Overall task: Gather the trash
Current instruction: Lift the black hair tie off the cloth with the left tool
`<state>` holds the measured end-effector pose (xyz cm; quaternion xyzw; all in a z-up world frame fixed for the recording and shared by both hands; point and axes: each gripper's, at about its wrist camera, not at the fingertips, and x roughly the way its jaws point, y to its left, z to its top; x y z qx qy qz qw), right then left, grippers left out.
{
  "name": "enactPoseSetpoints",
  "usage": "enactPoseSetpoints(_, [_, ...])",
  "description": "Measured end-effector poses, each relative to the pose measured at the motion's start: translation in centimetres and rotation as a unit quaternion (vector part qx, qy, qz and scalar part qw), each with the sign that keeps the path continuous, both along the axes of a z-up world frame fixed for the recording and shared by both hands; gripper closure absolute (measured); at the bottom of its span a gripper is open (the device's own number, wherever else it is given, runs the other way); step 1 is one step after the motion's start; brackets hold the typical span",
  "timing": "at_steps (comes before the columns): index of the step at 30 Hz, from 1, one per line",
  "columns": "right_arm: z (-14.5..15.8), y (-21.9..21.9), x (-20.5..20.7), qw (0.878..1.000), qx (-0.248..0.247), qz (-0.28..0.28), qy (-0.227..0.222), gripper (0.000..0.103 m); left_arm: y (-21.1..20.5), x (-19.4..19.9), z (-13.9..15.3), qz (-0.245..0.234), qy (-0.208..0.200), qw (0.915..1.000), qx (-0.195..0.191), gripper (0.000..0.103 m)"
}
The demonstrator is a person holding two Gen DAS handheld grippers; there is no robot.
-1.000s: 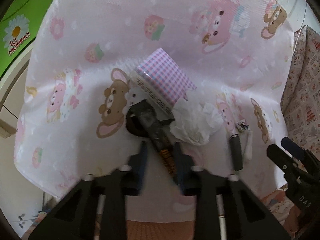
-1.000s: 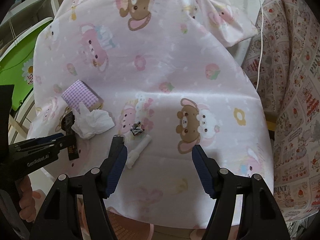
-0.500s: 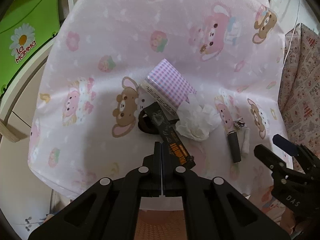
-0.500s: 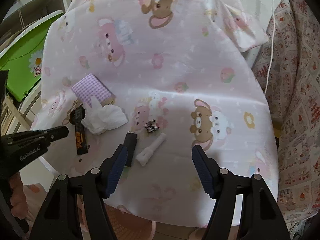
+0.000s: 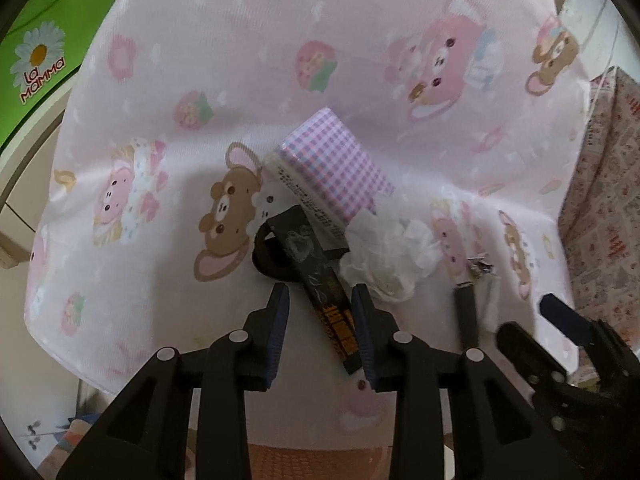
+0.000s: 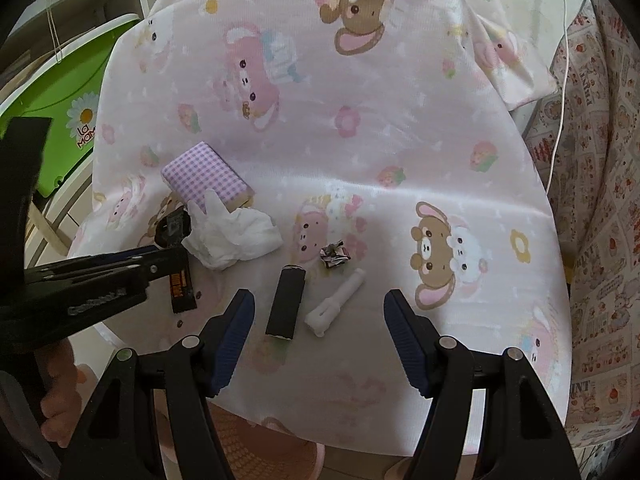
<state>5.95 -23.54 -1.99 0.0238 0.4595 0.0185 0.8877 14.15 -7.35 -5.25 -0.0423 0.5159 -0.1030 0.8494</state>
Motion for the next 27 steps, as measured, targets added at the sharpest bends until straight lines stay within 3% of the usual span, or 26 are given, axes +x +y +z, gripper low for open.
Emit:
enactPoseSetpoints(2, [0.0,-0.1,0.0,1.000,-0.001,-0.001,-0.001,0.034,-0.2,0.2,-0.2,-0.002,0.002,1.0000,0.002,0.091])
enactPoseSetpoints(5, [0.1,-0.4,-0.1,1.000,-0.001,-0.003,-0.003,0.034,-0.5,0.0,0.2,-0.003,-0.007,0.9999,0.012,0.100])
enactPoseSetpoints(13, [0.0,0.3,-0.3,1.000,0.014,0.014,-0.004,0.035,0.4,-1.9,2.4,-0.020,-0.021,0.9995,0.015,0.100])
enactPoseSetpoints(15, [0.0,0.8,-0.2,1.000,0.019,0.021,-0.004,0.043,0.8,-2.3,2.9,-0.020,-0.033,0.9991,0.018,0.100])
enactPoseSetpoints(21, [-0.6,2.4,0.4,0.999,0.007,0.031,-0.002,0.054,2.1,-2.9,3.8,-0.023,-0.055,0.9979,0.026,0.100])
enactPoseSetpoints(23, [-1.1,2.6,0.7,1.000,0.000,0.025,0.004,0.060,2.3,-2.7,3.6,-0.028,-0.042,0.9985,0.019,0.100])
enactPoseSetpoints(25, [-1.4,2.8,1.0,1.000,0.002,0.022,0.012,0.063,2.5,-2.1,3.0,-0.063,0.011,0.9979,-0.002,0.100])
enactPoseSetpoints(27, [-1.6,3.0,1.1,1.000,-0.006,0.019,0.013,0.064,3.2,-1.8,2.1,-0.059,0.051,0.9968,-0.021,0.100])
